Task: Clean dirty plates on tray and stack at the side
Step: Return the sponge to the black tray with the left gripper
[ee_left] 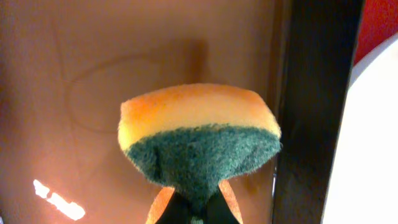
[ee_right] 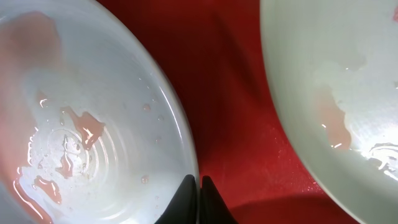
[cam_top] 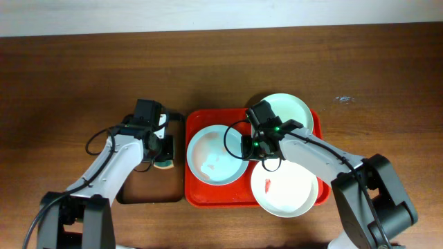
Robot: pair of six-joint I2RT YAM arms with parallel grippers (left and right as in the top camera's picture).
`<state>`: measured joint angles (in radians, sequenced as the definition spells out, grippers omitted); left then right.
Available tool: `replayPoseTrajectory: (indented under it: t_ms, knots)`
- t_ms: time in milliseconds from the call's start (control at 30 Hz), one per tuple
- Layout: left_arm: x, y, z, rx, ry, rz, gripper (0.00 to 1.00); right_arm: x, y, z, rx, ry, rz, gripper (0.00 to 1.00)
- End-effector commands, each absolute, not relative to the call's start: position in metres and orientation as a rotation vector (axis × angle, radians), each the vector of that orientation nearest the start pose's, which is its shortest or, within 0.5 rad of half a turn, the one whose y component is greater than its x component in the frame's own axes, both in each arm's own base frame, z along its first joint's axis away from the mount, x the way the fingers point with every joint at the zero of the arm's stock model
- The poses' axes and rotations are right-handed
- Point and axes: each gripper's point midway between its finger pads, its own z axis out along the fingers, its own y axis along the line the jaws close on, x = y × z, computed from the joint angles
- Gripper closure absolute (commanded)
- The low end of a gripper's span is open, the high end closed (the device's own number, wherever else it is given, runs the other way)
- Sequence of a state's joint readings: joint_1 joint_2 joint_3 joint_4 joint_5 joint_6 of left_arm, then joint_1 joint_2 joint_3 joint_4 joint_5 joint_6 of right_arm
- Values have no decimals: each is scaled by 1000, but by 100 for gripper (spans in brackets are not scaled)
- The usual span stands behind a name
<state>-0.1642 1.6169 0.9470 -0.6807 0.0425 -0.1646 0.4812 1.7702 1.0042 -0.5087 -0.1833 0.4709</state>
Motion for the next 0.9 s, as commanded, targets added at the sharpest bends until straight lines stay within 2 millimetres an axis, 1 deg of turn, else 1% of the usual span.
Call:
replayPoseTrajectory:
  t_ms: [0,67,133,167,200,267,367,433,500,533,567,633,667,700,733,767,800,833,867]
  knots:
    - [301,-66,25,71,2948,-182,100,308,198,15,-68,2924,449,96]
    - [298,-75,25,88,2954,-244,100,308,198,15,-68,2924,449,96]
    - [296,-83,25,123,2957,-257,100,308,198,15,-68,2924,448,96]
    - [295,-90,25,146,2955,-285,100,308,198,15,-68,2924,448,96]
    - [291,-103,26,182,2955,-353,100,308,198,15,-68,2924,449,96]
    - [290,-106,27,197,2955,-355,100,308,198,15,-68,2924,448,96]
    - [294,-96,27,174,2954,-286,100,308,198,15,-68,2924,448,96]
    - [292,-77,28,51,2992,-207,100,307,198,15,-68,2925,449,96]
    - [283,-56,27,-51,3047,-179,100,307,198,15,-67,2925,448,95]
    - [276,-42,26,-95,3079,-112,100,307,198,15,-67,2925,448,95]
    - [272,-33,25,-113,3094,-61,100,307,198,15,-67,2925,448,95]
    - [268,-30,23,-171,3105,-39,100,307,198,15,-68,2925,448,95]
    - [266,-24,21,-217,3104,18,100,307,198,15,-68,2925,448,95]
    - [265,-19,20,-228,3103,65,95,307,198,15,-68,2925,448,95]
    - [264,-19,20,-228,3104,64,75,307,198,15,-68,2925,448,94]
    - [265,-19,20,-228,3103,57,63,307,198,15,-68,2925,448,81]
    - [267,-20,24,-228,3097,54,57,308,198,15,-68,2924,448,71]
    - [275,-19,39,-249,3065,47,53,308,198,15,-66,2924,442,67]
    - [284,-16,59,-277,3011,32,51,308,197,15,-66,2923,438,66]
